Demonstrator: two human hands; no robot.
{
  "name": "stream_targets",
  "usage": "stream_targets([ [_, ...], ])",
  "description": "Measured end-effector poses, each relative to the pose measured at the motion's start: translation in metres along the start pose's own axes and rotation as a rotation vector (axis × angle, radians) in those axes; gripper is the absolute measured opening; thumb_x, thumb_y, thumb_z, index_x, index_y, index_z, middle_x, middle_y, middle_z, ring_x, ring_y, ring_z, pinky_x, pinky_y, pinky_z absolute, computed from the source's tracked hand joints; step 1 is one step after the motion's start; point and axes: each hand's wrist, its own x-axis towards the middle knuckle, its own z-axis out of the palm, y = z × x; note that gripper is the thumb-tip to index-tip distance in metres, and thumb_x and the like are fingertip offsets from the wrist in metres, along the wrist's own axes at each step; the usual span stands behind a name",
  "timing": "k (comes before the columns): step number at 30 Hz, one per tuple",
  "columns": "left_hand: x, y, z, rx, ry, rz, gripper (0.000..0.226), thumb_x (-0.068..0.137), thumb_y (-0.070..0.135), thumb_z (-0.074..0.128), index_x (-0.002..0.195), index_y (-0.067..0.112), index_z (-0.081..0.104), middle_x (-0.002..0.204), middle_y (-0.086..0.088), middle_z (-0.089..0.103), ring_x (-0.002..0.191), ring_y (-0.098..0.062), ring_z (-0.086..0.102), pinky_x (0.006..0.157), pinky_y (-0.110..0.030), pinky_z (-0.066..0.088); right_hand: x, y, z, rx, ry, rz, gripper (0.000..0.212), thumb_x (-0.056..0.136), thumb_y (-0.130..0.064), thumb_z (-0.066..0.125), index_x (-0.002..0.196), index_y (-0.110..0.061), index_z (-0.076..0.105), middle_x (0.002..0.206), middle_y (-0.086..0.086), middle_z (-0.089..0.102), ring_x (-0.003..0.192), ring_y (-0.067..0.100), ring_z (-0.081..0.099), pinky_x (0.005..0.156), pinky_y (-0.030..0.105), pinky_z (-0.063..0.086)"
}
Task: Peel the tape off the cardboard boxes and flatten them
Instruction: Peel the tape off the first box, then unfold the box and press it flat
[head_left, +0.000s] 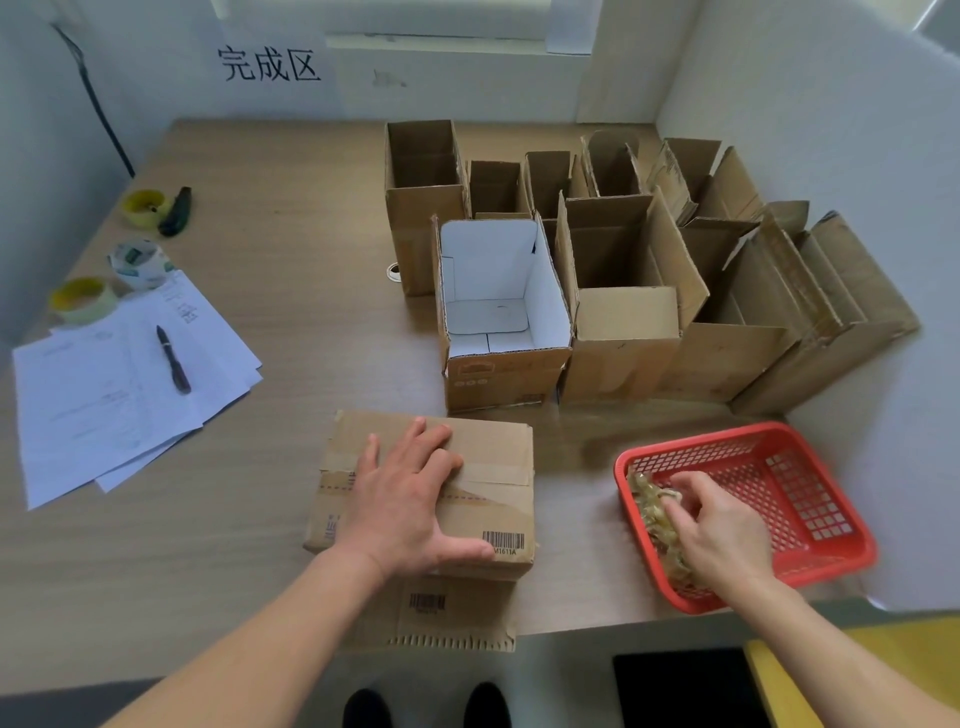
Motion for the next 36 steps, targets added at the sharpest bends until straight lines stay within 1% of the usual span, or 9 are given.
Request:
stream_targets([
  [4,-0.001,0.000,0.000,0.024,-0.018,-0.004,0.105,0.050,0.104,0.034,0.129,0.037,0.046,0.160,0.013,0.022,0.153,-0.016,0.005,0.120,-0.058,0.001,0.002,-0.003,-0.002,-0.016,0.077,0.026,0.025,0.100,-0.037,0.047,0.116,-0.029,0.064,0.091,0.005,0.073,0.082,0.033,0.067,0.067,0.039,0.050],
  [9,0.001,0.000,0.000,0.030,-0.009,-0.005,0.104,0.050,0.105,0.034,0.129,0.037,0.046,0.160,0.012,0.023,0.153,-0.017,0.006,0.119,-0.057,0.001,0.000,-0.014,-0.010,-0.063,0.194,-0.116,0.028,0.080,-0.005,0.072,0.107,-0.013,0.069,0.097,0.004,0.065,0.090,0.029,0.062,0.065,0.038,0.052],
  [12,0.001,0.000,0.001,0.033,-0.011,-0.003,0.103,0.050,0.105,0.035,0.127,0.037,0.046,0.160,0.012,0.024,0.153,-0.018,0.007,0.119,-0.058,0.002,-0.001,-0.034,-0.018,0.024,0.204,-0.142,0.018,0.082,-0.009,0.075,0.099,-0.016,0.072,0.091,0.001,0.069,0.084,0.026,0.065,0.067,0.038,0.053],
  [18,0.003,0.001,-0.019,-0.179,-0.072,0.009,0.091,0.063,0.086,0.060,0.137,0.034,0.046,0.161,0.015,0.019,0.153,-0.012,0.004,0.123,-0.051,0.001,-0.021,-0.129,0.009,0.515,-0.198,-0.088,0.029,0.098,-0.027,0.060,0.126,-0.027,0.066,0.114,-0.019,0.065,0.103,0.004,0.063,0.089,0.031,0.056],
  [21,-0.005,-0.013,-0.043,-0.524,0.206,-0.089,0.077,0.078,0.050,0.079,0.141,0.017,0.050,0.159,0.004,0.031,0.151,-0.016,0.016,0.123,-0.041,0.017,-0.031,-0.156,0.023,0.743,-0.245,0.060,0.026,0.099,-0.026,0.057,0.123,-0.028,0.064,0.109,-0.017,0.068,0.103,0.006,0.065,0.083,0.040,0.060],
  [24,-0.029,-0.042,-0.053,-0.436,0.472,-0.431,0.059,0.087,0.041,0.072,0.134,0.010,0.057,0.144,-0.003,0.050,0.137,-0.020,0.041,0.111,-0.035,0.035,-0.035,-0.164,0.023,0.837,-0.228,0.136,0.013,0.099,-0.028,0.055,0.103,-0.035,0.065,0.099,-0.010,0.071,0.098,0.012,0.068,0.079,0.047,0.061],
  [28,-0.065,-0.058,-0.047,-0.583,0.195,-0.654,0.036,0.097,0.044,0.055,0.122,0.020,0.065,0.119,0.002,0.065,0.110,-0.021,0.061,0.092,-0.039,0.051,-0.041,-0.179,0.017,0.953,-0.274,0.205,0.027,0.103,-0.027,0.046,0.091,-0.021,0.070,0.088,-0.008,0.073,0.092,0.014,0.069,0.075,0.045,0.062],
  [33,-0.077,-0.067,-0.064,-1.290,0.313,-0.865,0.037,0.102,0.035,0.052,0.085,0.007,0.068,0.097,-0.011,0.070,0.096,-0.030,0.064,0.081,-0.046,0.057,-0.036,-0.201,0.005,1.115,-0.480,0.280,0.053,0.099,-0.014,0.048,0.047,-0.016,0.057,0.092,0.008,0.065,0.098,0.017,0.056,0.075,0.037,0.046],
  [36,-0.090,-0.085,-0.080,-1.252,-0.045,-0.726,0.020,0.090,0.008,0.067,0.071,0.011,0.061,0.118,0.003,0.062,0.106,-0.020,0.059,0.076,-0.030,0.047,-0.034,-0.199,0.001,0.875,-0.718,0.035,0.015,0.078,0.003,0.070,0.063,-0.001,0.070,0.113,-0.024,0.059,0.107,-0.011,0.055,0.072,0.012,0.048],
])
